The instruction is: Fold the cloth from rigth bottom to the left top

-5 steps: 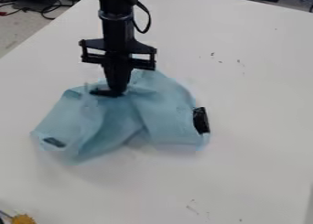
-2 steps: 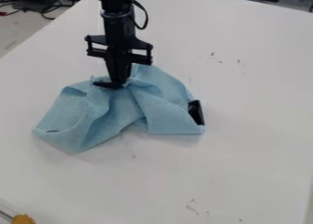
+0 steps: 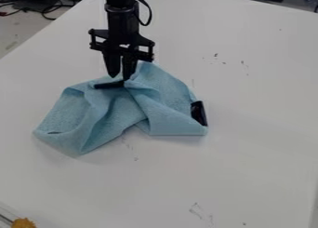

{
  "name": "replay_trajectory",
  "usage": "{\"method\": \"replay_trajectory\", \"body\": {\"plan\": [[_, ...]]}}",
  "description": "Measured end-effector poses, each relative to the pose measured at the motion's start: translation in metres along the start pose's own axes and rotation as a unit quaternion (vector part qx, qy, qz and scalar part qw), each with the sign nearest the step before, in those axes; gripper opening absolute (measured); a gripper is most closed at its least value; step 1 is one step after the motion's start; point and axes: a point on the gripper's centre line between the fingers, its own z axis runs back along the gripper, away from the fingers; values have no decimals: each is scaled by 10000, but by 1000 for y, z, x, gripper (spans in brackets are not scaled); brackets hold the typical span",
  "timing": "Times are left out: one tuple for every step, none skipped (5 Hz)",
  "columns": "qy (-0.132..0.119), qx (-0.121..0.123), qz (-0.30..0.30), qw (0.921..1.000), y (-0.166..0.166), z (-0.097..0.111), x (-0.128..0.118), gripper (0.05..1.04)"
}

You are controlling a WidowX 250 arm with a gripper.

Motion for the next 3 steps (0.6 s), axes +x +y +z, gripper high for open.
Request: {"method": "replay_trajectory", "body": {"plan": [[-98,166,-247,9995,2,9,17,801],[-339,271,-431,9981,6,20,33,1006],[-368,320,-585,9971,-3,25,35,1005]]}}
